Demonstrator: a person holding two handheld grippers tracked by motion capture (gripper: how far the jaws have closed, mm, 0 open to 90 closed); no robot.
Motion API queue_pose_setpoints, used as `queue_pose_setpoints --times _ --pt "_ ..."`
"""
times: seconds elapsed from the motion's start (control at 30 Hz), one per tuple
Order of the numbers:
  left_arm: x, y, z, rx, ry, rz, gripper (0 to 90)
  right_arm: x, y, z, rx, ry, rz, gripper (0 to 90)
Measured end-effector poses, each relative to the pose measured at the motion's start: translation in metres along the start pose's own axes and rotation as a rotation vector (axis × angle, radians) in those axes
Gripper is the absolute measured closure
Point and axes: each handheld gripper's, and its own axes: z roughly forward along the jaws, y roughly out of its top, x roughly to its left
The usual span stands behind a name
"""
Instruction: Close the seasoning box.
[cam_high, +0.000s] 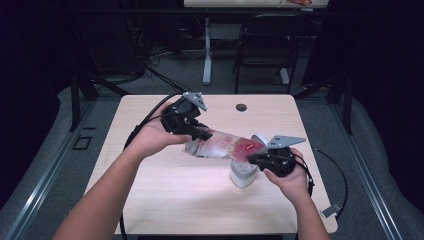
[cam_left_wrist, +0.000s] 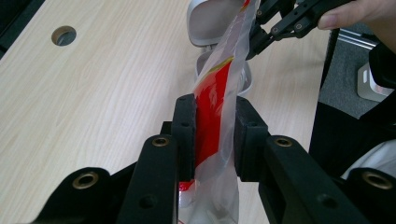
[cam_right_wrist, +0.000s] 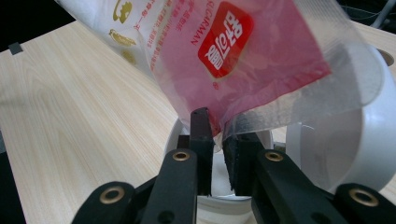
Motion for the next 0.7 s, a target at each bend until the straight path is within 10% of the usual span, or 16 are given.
queue_pose_setpoints --times 0.7 --pt "0.0 0.0024 0.0004 0.0 -0.002 0.001 73.9 0.0005 0.0 0.0004 0.006 -0.005 -0.006 81.6"
